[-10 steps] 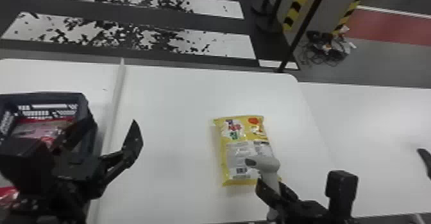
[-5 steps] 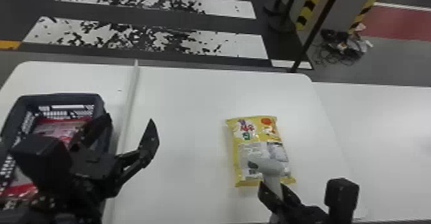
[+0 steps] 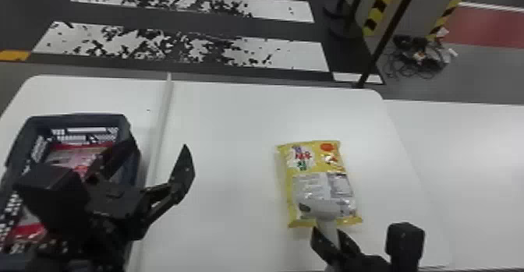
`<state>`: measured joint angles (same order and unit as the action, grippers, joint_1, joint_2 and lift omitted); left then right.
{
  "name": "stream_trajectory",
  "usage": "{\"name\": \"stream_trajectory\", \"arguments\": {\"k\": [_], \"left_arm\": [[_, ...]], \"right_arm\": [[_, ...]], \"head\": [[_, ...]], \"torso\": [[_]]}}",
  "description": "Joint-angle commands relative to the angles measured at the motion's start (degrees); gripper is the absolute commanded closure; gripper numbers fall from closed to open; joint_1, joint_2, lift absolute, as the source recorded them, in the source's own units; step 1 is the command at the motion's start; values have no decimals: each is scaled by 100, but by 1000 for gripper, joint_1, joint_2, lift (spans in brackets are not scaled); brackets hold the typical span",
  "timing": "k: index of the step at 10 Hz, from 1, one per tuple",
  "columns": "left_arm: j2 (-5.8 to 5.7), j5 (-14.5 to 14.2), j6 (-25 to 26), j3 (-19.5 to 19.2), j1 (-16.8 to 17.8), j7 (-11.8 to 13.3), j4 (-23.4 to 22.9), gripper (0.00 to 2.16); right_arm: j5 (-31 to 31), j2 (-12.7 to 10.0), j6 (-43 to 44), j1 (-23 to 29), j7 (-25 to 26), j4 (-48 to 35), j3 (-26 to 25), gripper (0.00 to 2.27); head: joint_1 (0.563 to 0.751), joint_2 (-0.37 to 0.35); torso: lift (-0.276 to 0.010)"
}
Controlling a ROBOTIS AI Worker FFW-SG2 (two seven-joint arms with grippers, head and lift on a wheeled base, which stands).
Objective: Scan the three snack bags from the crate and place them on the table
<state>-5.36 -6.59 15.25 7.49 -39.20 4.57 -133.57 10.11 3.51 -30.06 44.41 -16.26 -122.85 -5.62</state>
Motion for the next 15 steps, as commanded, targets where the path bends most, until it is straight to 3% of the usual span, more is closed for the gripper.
{"name": "stream_trajectory", "arguments": {"k": [1,4,8,10,12,15], "left_arm": [[0,17,0,24,0,0,6,53],[0,17,0,15,-27,0,-11,53],[0,35,0,15,-88,0,-99,53],[-9,43,0,-20,-150,9,-178,53],[-97,43,35,-11,-106,18,-196,49],[-202,35,246,7,-44,27,-196,49]], "right_arm": [[0,9,4,-82,0,139,35,2243],[114,27,4,-143,-35,227,17,2243],[888,18,-787,-187,-220,-767,-879,2243],[940,27,-1209,-767,-246,-696,-1371,2243],[888,89,-1244,-1444,-352,-90,-1872,2243],[571,528,-1192,-2305,-466,1123,-2171,2240]], "head": [[695,-128],[695,-125],[695,-149],[695,-189],[695,-249],[695,-346]], "torso": [[-62],[-62],[-62],[-62],[-62],[-62]]}}
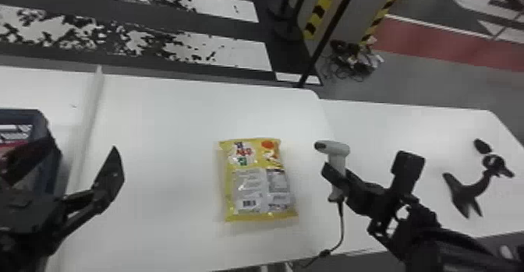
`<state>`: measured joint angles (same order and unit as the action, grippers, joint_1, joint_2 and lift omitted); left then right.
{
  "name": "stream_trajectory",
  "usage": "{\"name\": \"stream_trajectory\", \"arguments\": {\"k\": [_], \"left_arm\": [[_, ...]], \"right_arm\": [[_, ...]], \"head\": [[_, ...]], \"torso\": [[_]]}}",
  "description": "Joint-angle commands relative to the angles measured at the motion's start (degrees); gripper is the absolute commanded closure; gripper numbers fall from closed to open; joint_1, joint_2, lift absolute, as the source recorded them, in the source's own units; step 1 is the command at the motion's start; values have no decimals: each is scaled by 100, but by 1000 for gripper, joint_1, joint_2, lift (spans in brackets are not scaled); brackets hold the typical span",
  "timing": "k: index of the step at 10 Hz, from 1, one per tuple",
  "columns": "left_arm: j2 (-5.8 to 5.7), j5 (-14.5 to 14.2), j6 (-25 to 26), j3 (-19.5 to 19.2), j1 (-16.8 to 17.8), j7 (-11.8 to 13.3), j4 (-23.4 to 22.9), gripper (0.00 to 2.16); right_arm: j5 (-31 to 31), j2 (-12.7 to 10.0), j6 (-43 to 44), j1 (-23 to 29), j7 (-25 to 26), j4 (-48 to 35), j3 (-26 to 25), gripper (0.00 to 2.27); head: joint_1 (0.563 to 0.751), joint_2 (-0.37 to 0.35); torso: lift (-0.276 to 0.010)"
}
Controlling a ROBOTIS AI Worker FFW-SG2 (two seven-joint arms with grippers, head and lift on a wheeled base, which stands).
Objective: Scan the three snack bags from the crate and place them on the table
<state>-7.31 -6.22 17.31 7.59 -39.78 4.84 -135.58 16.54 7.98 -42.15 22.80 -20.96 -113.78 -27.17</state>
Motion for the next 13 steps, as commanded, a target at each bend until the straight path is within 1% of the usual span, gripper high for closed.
{"name": "stream_trajectory", "arguments": {"k": [1,3,5,6,8,9,11,12,13], "left_arm": [[-16,-2,93,-29,14,0,14,49],[-7,-2,93,-73,-39,-9,14,49],[19,7,93,-82,-65,-9,14,49],[28,7,93,-82,-65,-9,22,49],[46,7,93,-73,-65,-9,31,49],[46,15,93,-47,-56,-9,58,49],[55,51,93,-3,-48,-18,75,49],[55,51,93,15,-48,-18,66,49],[55,59,93,24,-56,-18,66,49]], "right_arm": [[-213,178,35,-496,-49,646,-16,2240],[-635,310,35,-1164,-49,1499,169,2240],[-907,415,35,-1638,-49,2237,344,2240],[-907,530,35,-1832,-49,2624,406,2240],[-933,635,193,-2016,-49,3072,432,2240],[-933,670,211,-2034,-49,3151,441,2135],[-925,679,387,-2051,-49,3265,476,1420],[-933,679,387,-2051,-49,3265,503,549],[-925,679,387,-2051,-40,3265,511,-1]], "head": [[695,-350],[695,-350],[695,-350],[695,-350],[695,-350],[695,-350],[695,-350],[695,-350],[695,-350]], "torso": [[-62],[-62],[-62],[-62],[-62],[-62],[-62],[-62],[-62]]}}
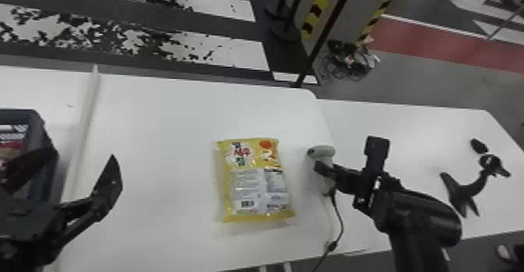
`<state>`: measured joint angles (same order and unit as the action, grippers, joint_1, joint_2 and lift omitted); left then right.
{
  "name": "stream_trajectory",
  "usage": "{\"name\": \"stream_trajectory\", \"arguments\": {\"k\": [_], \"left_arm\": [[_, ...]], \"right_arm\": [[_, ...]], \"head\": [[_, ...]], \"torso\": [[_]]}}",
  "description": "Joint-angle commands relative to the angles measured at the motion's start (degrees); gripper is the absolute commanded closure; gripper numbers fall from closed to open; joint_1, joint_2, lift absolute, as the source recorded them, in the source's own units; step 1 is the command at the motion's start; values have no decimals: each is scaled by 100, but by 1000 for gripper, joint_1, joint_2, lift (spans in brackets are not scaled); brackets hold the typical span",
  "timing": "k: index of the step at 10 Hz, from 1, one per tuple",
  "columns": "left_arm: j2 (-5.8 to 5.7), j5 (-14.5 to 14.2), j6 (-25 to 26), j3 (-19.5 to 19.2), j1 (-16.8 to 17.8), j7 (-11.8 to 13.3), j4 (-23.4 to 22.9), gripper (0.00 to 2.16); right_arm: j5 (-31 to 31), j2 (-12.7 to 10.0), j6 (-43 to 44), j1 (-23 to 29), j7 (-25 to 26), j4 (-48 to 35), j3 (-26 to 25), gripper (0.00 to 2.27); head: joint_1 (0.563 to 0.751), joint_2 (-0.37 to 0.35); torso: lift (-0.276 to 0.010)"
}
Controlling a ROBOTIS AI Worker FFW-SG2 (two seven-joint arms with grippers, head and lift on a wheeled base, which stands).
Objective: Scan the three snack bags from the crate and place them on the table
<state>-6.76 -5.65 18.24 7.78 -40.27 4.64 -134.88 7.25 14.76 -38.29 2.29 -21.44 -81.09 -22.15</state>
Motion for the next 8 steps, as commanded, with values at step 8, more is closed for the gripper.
{"name": "stream_trajectory", "arguments": {"k": [8], "left_arm": [[0,99,0,110,72,-33,58,49]], "right_arm": [[2536,-78,-2776,1317,-563,-2886,-958,124]], "head": [[695,-350]], "torso": [[-62]]}}
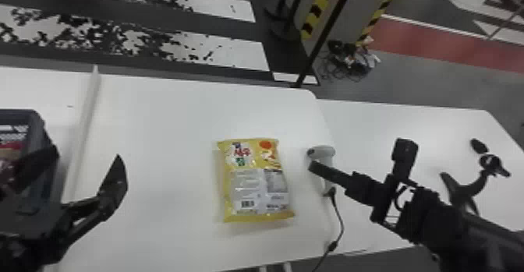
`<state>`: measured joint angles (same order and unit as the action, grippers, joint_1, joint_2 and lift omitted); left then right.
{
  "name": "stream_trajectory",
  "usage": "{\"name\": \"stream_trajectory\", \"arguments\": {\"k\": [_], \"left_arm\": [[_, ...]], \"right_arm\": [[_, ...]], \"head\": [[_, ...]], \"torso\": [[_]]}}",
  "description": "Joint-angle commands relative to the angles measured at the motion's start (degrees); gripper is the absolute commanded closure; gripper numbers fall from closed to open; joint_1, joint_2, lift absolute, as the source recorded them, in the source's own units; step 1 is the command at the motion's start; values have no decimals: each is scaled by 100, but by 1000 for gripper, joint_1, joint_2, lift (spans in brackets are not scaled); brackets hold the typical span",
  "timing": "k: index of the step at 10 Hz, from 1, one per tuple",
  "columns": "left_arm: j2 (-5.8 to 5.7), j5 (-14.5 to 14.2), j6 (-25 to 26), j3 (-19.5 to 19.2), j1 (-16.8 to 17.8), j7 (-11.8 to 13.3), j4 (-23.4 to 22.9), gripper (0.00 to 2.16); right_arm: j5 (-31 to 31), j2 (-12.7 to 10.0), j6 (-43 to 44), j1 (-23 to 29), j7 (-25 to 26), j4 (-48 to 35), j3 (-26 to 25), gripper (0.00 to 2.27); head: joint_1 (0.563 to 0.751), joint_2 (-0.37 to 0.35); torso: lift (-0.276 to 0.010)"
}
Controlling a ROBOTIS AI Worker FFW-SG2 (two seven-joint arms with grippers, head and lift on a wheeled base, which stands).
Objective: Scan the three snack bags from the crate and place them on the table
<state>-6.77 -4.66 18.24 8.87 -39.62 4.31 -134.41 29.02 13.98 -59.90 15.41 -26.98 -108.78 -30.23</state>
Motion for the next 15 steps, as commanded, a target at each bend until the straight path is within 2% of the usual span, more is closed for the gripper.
{"name": "stream_trajectory", "arguments": {"k": [1,2,3,5,9,10,13,14,15], "left_arm": [[0,0,0,-8,24,0,20,49],[0,0,0,-8,42,0,28,49],[0,0,0,-17,86,-9,72,49],[-9,-9,0,-17,138,0,134,49],[-35,-88,0,-96,253,0,275,49],[-44,-132,0,-140,261,18,275,49],[-44,-176,18,-149,384,9,406,49],[-44,-202,35,-149,437,18,442,49],[-44,-229,53,-149,481,18,468,49]], "right_arm": [[702,0,-1178,6,-124,-153,-282,127],[799,0,-1354,33,-203,-135,-255,127],[702,-106,-1143,85,-299,-21,-141,130],[280,-123,-36,50,-308,480,298,130],[-581,-115,1195,-451,-457,1544,914,130],[-704,-97,1142,-653,-563,1781,1019,130],[-678,-97,685,-732,-642,1851,1230,151],[-722,-62,579,-873,-879,2027,1274,842],[-757,0,351,-996,-906,2115,1327,2091]], "head": [[695,-350],[695,-336],[695,-325],[695,-298],[695,-283],[695,-275],[695,-244],[695,-230],[695,-215]], "torso": [[-62],[-62],[-62],[-62],[-62],[-62],[-62],[-62],[-62]]}}
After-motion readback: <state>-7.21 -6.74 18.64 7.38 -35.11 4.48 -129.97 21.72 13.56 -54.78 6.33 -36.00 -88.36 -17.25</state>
